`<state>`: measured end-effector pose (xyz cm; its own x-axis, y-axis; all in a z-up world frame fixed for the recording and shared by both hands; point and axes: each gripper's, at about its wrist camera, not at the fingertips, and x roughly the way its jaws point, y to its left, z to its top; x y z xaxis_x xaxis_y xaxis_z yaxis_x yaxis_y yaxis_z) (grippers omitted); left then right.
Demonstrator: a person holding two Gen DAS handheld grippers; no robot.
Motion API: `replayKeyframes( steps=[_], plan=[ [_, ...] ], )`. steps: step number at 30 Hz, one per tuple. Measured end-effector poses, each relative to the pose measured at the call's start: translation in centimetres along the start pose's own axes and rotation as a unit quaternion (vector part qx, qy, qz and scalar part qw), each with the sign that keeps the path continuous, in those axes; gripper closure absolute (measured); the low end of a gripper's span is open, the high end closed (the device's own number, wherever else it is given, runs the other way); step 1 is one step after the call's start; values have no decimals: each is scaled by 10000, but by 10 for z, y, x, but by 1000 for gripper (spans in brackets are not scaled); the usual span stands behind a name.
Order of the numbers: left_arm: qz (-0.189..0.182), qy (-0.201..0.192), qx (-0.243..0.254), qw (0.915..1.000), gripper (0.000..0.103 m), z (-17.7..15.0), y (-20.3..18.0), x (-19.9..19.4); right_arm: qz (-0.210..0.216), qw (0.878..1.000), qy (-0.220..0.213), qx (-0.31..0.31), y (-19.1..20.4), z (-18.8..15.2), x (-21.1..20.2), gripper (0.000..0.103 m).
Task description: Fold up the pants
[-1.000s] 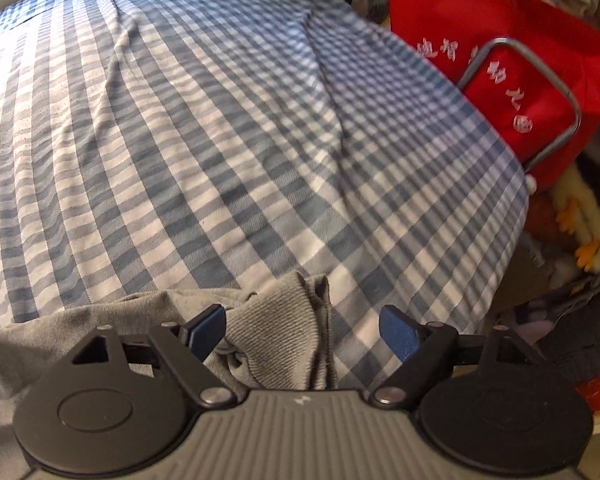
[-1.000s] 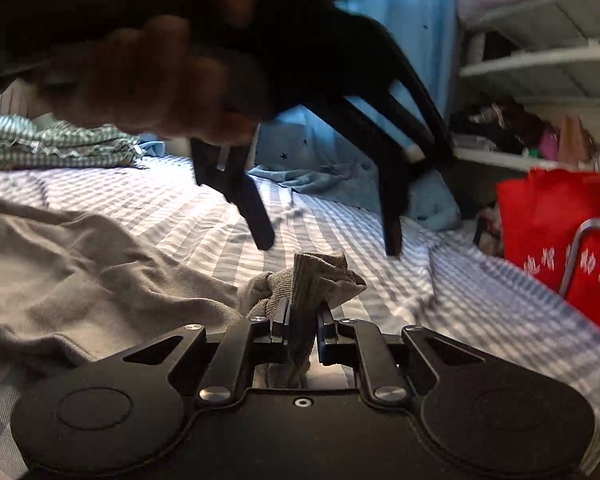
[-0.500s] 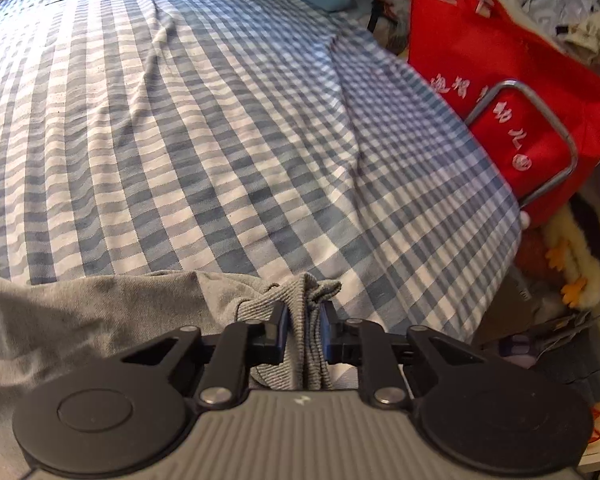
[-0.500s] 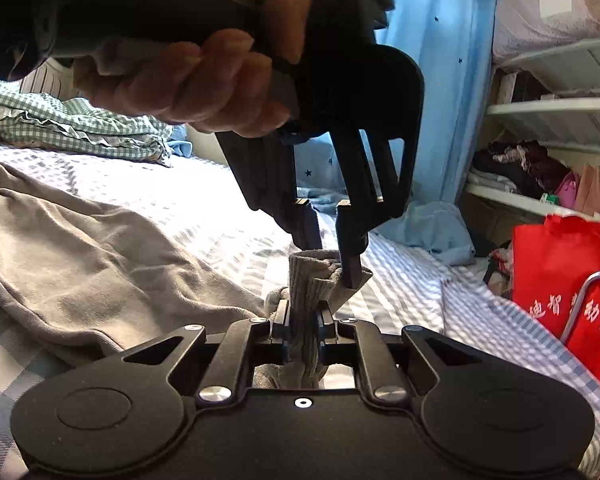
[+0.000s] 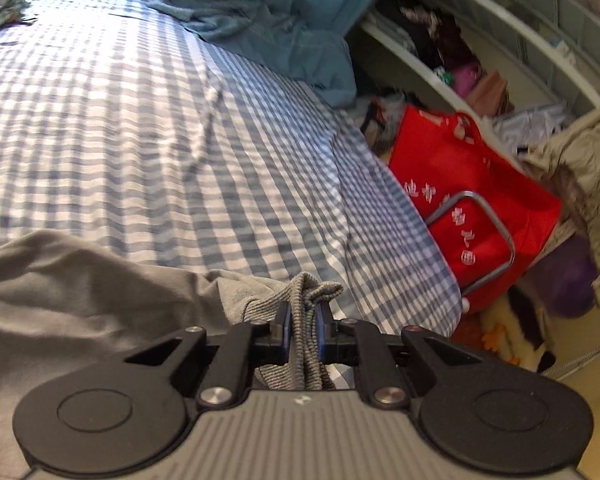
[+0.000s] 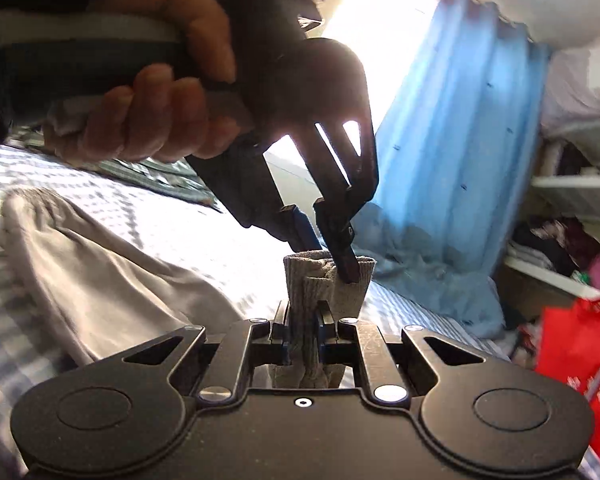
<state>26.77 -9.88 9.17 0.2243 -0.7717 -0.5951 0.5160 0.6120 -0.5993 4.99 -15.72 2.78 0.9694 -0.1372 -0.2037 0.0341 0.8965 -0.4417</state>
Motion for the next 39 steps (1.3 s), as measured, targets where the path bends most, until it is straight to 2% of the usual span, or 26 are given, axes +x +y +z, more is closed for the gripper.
replayKeyframes(
  steps=[4, 8, 13, 18, 24, 39],
  plan=[
    [38, -251, -307, 9992, 91, -7, 39, -30, 406, 9990, -94, -173, 24, 20, 2, 90],
    [95, -343, -603, 9975, 91, -18, 82, -41, 806, 9961, 33, -345, 55, 31, 12, 89],
    [97, -225, -1057, 9941, 91, -37, 138, -26, 1180, 9895, 479, -685, 89, 26, 27, 88],
    [172, -171, -1268, 9916, 91, -57, 172, -6, 1425, 9812, 866, -968, 110, 14, 40, 88],
    [99, -276, -1412, 9896, 90, -71, 188, 3, 1527, 9777, 1017, -1023, 124, 6, 46, 87],
    [169, -312, -1425, 9892, 90, -75, 187, 0, 1549, 9782, 1020, -935, 116, 2, 49, 87]
  ],
)
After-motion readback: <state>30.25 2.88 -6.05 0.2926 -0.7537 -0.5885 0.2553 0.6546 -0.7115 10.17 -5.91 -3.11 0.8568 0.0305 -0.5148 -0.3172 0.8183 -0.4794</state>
